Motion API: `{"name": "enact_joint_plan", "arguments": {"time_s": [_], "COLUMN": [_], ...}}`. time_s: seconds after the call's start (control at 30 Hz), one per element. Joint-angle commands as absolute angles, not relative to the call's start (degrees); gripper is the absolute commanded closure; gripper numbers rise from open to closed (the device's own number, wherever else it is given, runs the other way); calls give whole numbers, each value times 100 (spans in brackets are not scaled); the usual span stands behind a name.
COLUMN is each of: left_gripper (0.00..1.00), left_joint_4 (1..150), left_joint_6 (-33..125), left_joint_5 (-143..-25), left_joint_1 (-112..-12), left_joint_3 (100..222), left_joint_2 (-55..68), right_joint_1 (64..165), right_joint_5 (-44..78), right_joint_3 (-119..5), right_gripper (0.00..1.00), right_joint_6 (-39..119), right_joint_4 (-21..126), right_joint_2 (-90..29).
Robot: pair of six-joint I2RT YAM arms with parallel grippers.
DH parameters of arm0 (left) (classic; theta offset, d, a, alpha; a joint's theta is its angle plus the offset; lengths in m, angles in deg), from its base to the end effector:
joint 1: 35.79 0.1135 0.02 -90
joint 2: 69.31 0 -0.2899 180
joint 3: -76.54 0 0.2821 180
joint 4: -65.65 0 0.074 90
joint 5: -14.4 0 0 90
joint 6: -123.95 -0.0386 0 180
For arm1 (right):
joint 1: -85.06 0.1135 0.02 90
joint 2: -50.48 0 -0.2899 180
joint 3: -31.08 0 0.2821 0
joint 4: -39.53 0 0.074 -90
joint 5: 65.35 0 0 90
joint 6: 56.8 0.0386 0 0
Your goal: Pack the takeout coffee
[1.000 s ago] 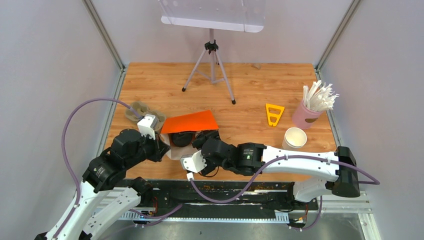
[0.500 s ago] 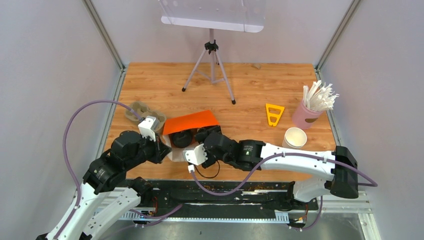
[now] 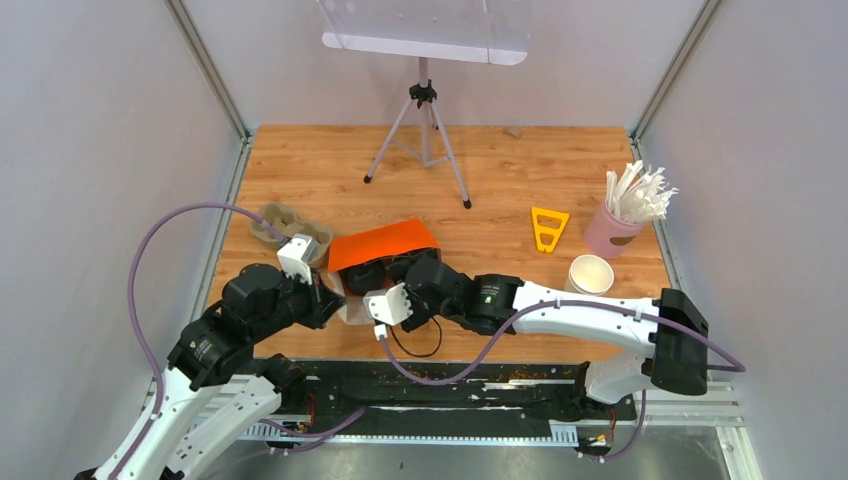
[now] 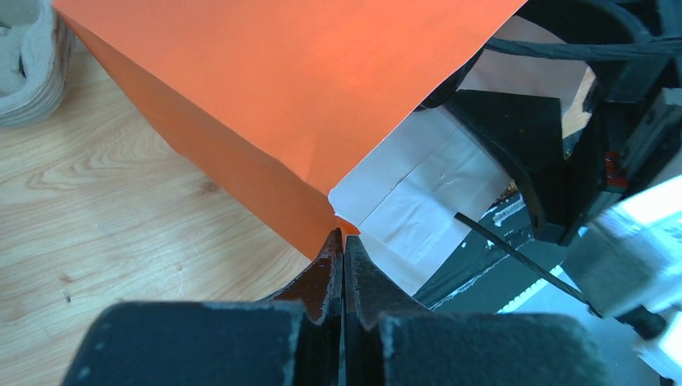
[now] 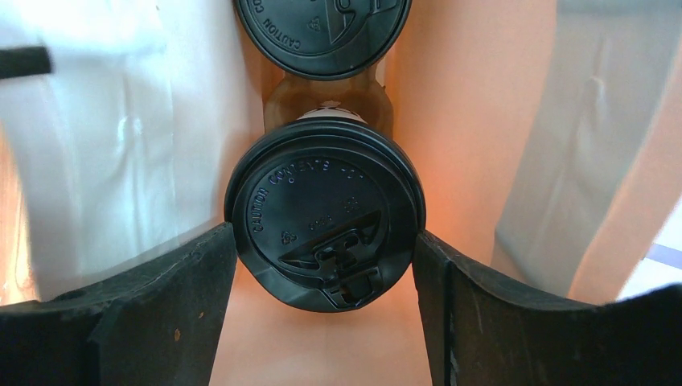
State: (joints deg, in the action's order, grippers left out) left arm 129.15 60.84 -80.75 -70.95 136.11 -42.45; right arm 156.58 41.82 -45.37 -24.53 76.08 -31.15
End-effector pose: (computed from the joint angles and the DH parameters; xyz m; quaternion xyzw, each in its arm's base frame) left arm 0.0759 -0.0577 0.3394 0.0848 0.8647 -0.2878 0.4028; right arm 0.1191 0.3203 0.3010 -0.7891 0.4418 -0.0867 0.4177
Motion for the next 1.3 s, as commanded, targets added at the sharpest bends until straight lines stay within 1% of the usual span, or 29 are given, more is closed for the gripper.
{"name": "enact_joint_plan", "arguments": {"time_s": [0.0, 0.57, 0.83, 1.27], "left_gripper": [100, 100, 100, 100], "left_joint_4": [12700, 12661, 12745, 12619], "left_joint_6": [6154, 6348, 6393, 6648], "left_joint_5": [-8115, -8215, -8223, -8418], "left_joint_1": [-7110, -7106, -7107, -7106], "left_joint_3": [13633, 13396, 13356, 13243], "left_joint_2": [-4381, -4596, -4660, -4716], "right_joint_1": [15554, 15359, 15251, 15201], "right_joint_5": [4188, 3879, 3777, 3872], "right_joint_3": [-4655, -4366, -4430, -4396], "right_gripper": [30, 30, 30, 31], "right_joint_6": [-2541, -2498, -2697, -2549], "right_joint_4": [7395, 6793, 6702, 6511], "right_joint_2": [-3324, -3337, -3511, -3729]}}
